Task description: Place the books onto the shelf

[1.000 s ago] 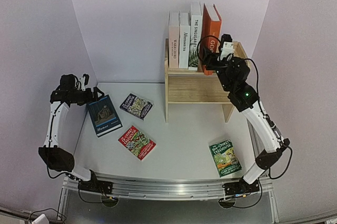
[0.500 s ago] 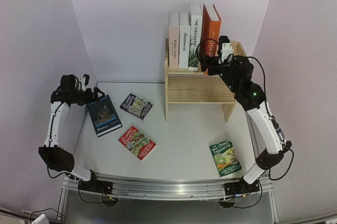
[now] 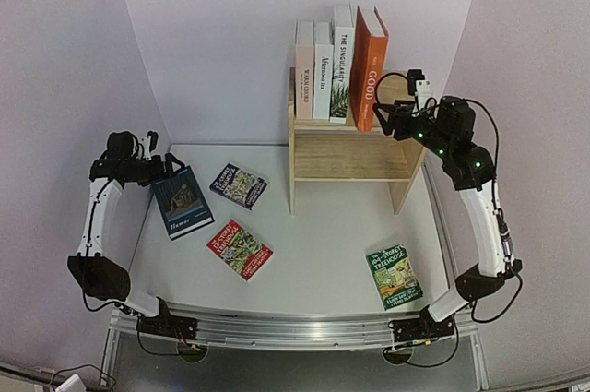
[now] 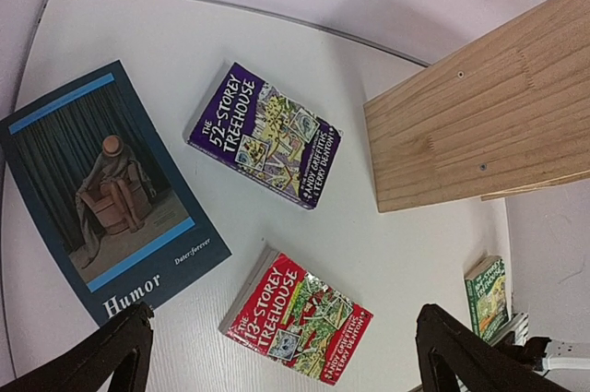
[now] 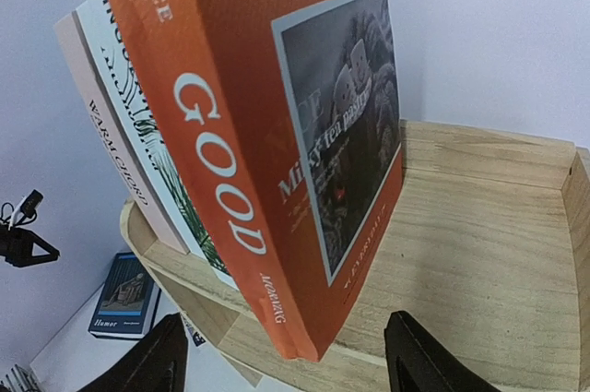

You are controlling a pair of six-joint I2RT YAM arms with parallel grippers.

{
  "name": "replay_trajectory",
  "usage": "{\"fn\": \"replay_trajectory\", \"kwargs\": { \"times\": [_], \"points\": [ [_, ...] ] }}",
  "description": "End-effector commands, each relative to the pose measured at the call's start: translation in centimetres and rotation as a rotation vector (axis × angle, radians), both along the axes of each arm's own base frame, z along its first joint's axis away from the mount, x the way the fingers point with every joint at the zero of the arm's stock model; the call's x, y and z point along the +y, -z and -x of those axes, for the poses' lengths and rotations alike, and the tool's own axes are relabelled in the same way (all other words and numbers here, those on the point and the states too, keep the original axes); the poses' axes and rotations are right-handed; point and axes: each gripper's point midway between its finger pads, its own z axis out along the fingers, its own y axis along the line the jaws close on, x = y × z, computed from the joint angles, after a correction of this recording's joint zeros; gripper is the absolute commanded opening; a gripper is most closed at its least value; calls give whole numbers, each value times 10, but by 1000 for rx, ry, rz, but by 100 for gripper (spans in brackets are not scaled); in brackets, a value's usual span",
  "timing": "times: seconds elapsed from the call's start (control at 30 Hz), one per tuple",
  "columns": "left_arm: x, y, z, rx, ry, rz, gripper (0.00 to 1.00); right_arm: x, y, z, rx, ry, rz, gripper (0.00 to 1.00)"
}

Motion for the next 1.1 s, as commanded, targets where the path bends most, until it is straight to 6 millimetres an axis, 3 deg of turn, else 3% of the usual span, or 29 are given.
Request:
{"fn": "replay_trajectory", "kwargs": {
  "times": [0.0,0.23,0.53,1.07],
  "points": [
    [-2,-12,2,-46,6,6,100,9,-13,-8,-17,-68,-33,67],
    [-3,-14,2,-50,10,8,100,13,-28,-27,-65,-117,-57,65],
    [-3,-15,1,-49,12,9,100,15,-19,-48,-57,-169,-66,60],
    [-4,-19,5,-63,18,14,100,39,0,-77,-70,-340,-89,68]
  ]
}}
